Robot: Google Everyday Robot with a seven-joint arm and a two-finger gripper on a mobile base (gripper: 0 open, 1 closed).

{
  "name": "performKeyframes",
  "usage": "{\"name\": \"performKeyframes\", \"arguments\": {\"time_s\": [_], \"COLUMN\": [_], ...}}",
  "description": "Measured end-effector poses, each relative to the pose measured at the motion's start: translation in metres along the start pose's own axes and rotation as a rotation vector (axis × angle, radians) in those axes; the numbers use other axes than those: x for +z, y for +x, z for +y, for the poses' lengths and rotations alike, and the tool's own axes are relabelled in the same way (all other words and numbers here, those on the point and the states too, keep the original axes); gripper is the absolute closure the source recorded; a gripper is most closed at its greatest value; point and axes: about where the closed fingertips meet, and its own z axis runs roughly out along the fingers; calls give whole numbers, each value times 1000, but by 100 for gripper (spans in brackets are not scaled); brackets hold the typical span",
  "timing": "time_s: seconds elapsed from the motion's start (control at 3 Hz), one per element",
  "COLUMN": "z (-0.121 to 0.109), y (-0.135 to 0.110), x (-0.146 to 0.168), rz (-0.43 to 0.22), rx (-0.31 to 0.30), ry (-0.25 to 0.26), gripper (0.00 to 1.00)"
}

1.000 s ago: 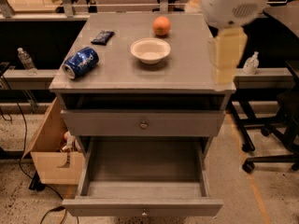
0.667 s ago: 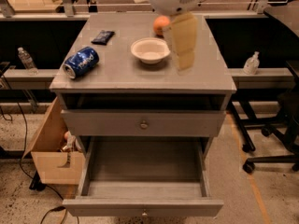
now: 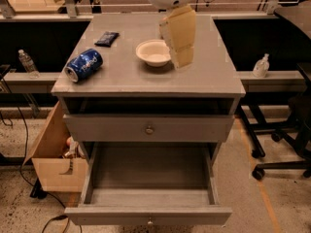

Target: Place pepsi can into middle drawer

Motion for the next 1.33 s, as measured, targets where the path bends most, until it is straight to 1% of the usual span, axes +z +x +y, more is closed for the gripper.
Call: {"name": "performKeyframes", "arguments": {"time_s": [0.33,0.67,1.0,1.33], "z": [-7,-21,-33,-45], "y": [5,18,24,10], "x": [8,47,117,169], "rz": [-33,-131,-242,-247], "rx": [-6,-32,-70,-118], "ry": [7,-33,-131,-192], "gripper": [0,0,0,0]}}
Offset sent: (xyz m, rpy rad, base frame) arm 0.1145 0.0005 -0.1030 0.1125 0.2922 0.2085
